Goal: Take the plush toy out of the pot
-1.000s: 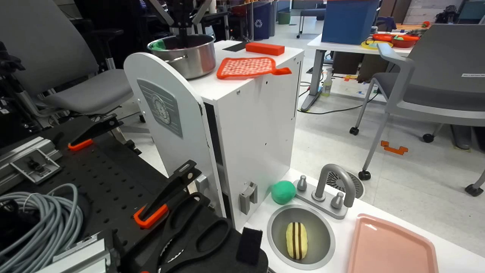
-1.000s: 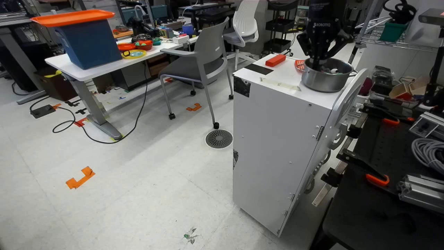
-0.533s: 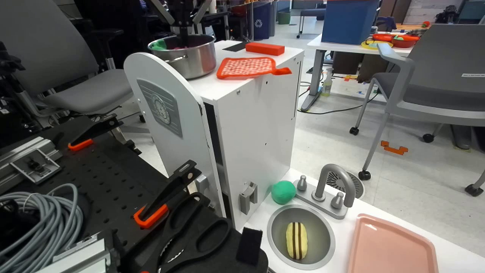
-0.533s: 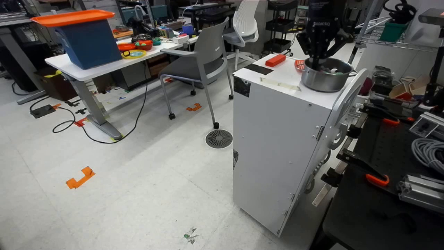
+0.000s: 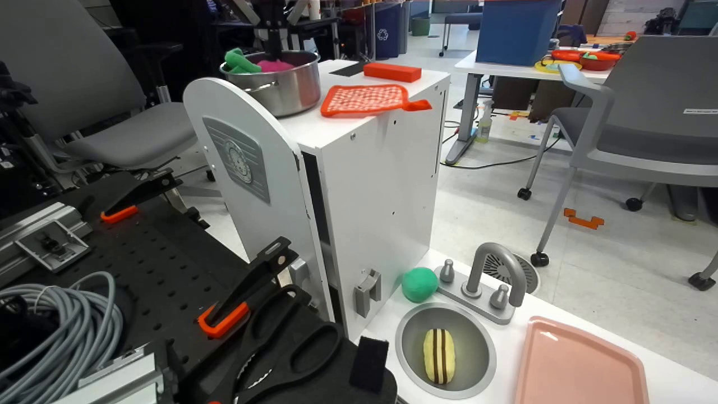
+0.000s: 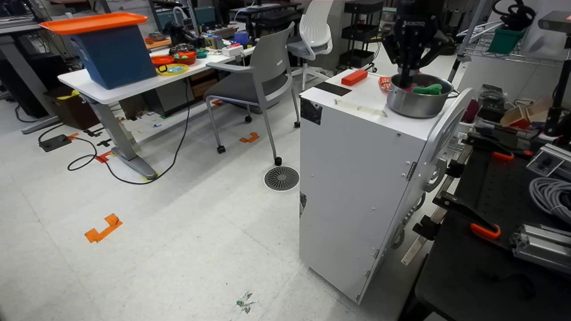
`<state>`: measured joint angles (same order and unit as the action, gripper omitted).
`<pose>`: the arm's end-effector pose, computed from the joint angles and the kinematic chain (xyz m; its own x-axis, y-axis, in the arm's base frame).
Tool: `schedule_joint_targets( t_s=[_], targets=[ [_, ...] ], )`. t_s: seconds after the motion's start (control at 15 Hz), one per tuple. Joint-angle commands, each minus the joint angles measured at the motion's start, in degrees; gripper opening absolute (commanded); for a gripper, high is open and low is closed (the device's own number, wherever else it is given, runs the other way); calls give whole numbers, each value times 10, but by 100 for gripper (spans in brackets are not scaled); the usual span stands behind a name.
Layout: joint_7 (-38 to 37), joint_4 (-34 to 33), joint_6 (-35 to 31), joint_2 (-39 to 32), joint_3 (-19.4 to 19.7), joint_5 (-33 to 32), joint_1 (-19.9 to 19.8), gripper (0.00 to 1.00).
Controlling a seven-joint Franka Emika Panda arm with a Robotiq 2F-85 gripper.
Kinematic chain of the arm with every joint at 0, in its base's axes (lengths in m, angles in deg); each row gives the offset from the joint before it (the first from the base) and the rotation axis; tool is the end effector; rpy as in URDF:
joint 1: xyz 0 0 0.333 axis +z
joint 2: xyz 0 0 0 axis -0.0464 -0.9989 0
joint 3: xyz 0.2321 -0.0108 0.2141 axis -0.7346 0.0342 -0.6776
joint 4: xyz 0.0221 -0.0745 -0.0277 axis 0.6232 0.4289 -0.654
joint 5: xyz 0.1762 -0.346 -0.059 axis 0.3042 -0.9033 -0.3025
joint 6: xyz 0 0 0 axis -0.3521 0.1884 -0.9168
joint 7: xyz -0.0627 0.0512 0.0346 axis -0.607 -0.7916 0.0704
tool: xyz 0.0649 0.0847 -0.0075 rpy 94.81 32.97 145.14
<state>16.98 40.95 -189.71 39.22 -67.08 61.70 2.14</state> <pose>0.5269 0.0343 0.2985 0.2133 0.9765 -0.0294 0.9716 -0.2152 -0.0985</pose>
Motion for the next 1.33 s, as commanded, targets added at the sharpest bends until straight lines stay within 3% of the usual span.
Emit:
schedule_joint_targets(
  t_s=[0.0,0.4,0.73,1.27],
  targets=[
    [-39,10,0,22,5,-16,5,0],
    [-66,20,4,48,2,-5,6,0],
    [-88,55,3,115,5,19,10,0],
    [-117,83,-3,194,34,48,12,0]
  ],
)
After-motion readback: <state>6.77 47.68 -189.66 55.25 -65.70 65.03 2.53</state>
